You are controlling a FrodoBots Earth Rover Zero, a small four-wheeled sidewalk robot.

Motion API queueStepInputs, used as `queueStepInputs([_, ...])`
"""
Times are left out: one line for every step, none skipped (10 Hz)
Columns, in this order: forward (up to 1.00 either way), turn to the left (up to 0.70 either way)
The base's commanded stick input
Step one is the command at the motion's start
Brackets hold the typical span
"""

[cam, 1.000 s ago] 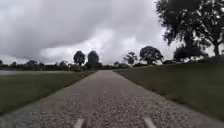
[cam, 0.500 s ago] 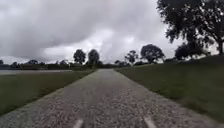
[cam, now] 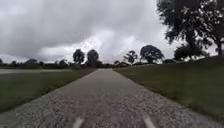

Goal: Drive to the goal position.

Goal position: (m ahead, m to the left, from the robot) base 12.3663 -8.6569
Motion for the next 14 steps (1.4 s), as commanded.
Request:
queueStepInputs([0.70, 0.00])
queueStepInputs([0.70, 0.00])
queueStepInputs([0.70, 0.00])
queueStepInputs([0.70, 0.00])
queueStepInputs([0.70, 0.00])
queueStepInputs([0.70, 0.00])
queueStepInputs([0.70, 0.00])
queueStepInputs([0.70, 0.00])
queueStepInputs([0.70, 0.00])
queueStepInputs([0.70, 0.00])
queueStepInputs([0.70, 0.00])
queueStepInputs([0.70, 0.00])
queueStepInputs([0.70, 0.00])
queueStepInputs([0.70, 0.00])
